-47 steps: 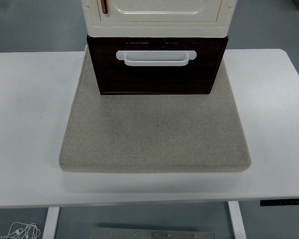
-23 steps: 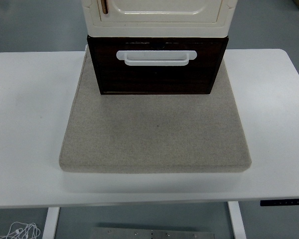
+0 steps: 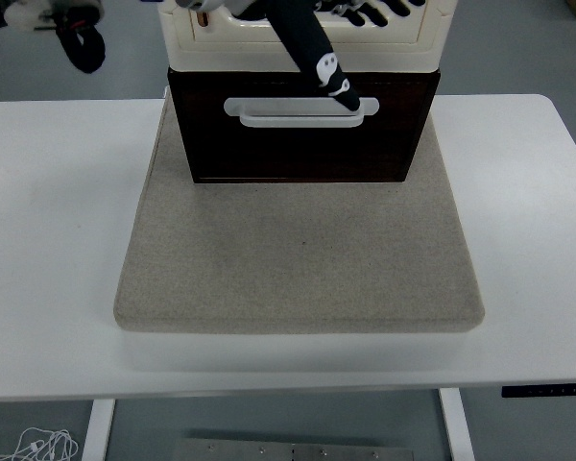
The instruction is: Open the drawer under the combination cabinet
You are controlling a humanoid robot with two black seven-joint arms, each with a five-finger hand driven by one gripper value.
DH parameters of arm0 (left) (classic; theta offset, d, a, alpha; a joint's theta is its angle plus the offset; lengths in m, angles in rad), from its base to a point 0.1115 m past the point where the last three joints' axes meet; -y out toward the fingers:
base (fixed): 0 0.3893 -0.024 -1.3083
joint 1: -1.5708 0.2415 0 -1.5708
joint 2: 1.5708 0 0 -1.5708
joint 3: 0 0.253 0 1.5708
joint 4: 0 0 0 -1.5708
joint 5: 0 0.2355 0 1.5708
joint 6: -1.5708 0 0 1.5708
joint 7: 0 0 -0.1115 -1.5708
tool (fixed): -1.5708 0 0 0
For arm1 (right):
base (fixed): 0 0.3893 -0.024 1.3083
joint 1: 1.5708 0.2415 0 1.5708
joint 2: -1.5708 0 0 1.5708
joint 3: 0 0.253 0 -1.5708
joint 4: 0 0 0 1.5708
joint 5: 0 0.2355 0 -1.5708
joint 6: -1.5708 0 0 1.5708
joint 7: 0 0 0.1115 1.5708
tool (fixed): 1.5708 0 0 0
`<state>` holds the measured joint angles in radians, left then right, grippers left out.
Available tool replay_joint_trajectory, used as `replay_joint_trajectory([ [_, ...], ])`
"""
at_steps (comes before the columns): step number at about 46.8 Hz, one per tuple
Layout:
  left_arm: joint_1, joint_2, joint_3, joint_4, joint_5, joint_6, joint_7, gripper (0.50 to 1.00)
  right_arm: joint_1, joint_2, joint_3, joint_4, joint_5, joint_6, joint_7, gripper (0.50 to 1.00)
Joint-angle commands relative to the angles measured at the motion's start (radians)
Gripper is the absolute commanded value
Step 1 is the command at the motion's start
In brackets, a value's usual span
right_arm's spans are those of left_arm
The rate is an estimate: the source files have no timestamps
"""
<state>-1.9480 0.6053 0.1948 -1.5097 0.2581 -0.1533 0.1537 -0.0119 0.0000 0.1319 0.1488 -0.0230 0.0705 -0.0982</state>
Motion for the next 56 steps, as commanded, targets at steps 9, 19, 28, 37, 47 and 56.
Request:
replay_joint_trajectory([
  [9,0.012,-0.076,0.066,-0.003,0.000,0.021,0.154,1.000,0.000,0.000,0.000,0.000,0.000,0.000,0.000,0.928],
  [19,0.021,-0.142,0.064,0.054,-0.017,0.080,0.263,1.000,0.000,0.000,0.000,0.000,0.000,0.000,0.000,0.928],
  [28,0.032,-0.153,0.064,0.078,-0.019,0.080,0.303,1.000,0.000,0.000,0.000,0.000,0.000,0.000,0.000,0.928],
  [37,0.054,-0.153,0.066,0.101,-0.019,0.080,0.319,1.000,0.000,0.000,0.000,0.000,0.000,0.000,0.000,0.928],
  [47,0.075,-0.153,0.068,0.132,-0.019,0.083,0.322,1.000,0.001,0.000,0.000,0.000,0.000,0.000,0.000,0.926],
  [56,0.095,-0.162,0.069,0.149,-0.017,0.083,0.322,1.000,0.000,0.000,0.000,0.000,0.000,0.000,0.000,0.926],
])
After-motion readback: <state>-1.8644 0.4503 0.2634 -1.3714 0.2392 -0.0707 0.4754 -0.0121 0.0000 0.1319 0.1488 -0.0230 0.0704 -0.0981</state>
